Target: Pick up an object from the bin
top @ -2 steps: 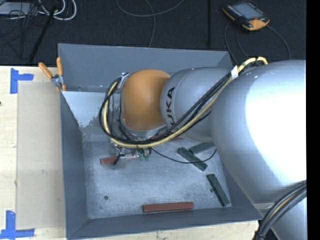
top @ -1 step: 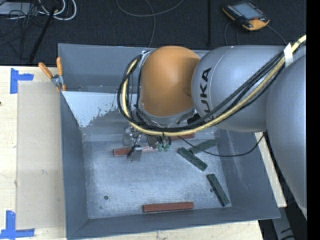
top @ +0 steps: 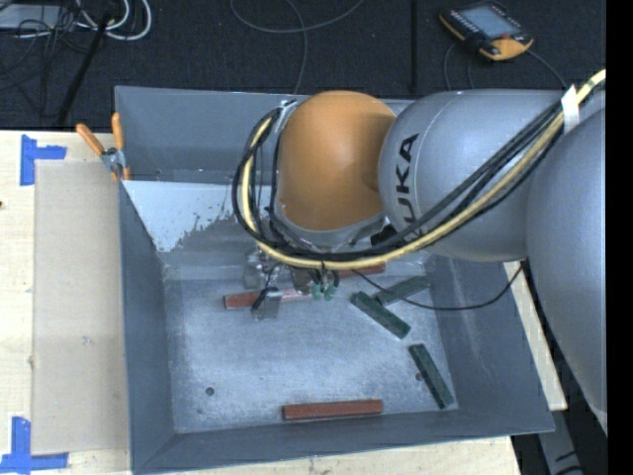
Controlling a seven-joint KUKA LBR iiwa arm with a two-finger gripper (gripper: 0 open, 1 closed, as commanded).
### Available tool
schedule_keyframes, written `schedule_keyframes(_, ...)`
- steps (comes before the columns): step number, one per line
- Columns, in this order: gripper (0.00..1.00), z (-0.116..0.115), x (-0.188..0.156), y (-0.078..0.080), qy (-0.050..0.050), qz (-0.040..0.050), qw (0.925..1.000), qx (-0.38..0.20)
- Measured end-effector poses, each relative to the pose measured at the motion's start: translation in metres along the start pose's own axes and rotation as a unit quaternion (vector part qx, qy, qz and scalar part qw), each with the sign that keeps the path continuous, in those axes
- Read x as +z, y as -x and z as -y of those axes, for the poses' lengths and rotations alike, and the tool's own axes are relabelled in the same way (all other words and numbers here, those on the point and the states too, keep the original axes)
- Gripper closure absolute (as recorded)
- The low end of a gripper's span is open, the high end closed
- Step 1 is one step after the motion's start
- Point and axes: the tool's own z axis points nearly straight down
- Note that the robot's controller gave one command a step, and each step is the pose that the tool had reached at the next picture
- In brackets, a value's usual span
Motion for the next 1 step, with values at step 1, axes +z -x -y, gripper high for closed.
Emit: schedule_keyframes(1, 1.0, 0.0074, -0.0348, 0.0026, 0.0, -0.0018, 0.999, -0.045)
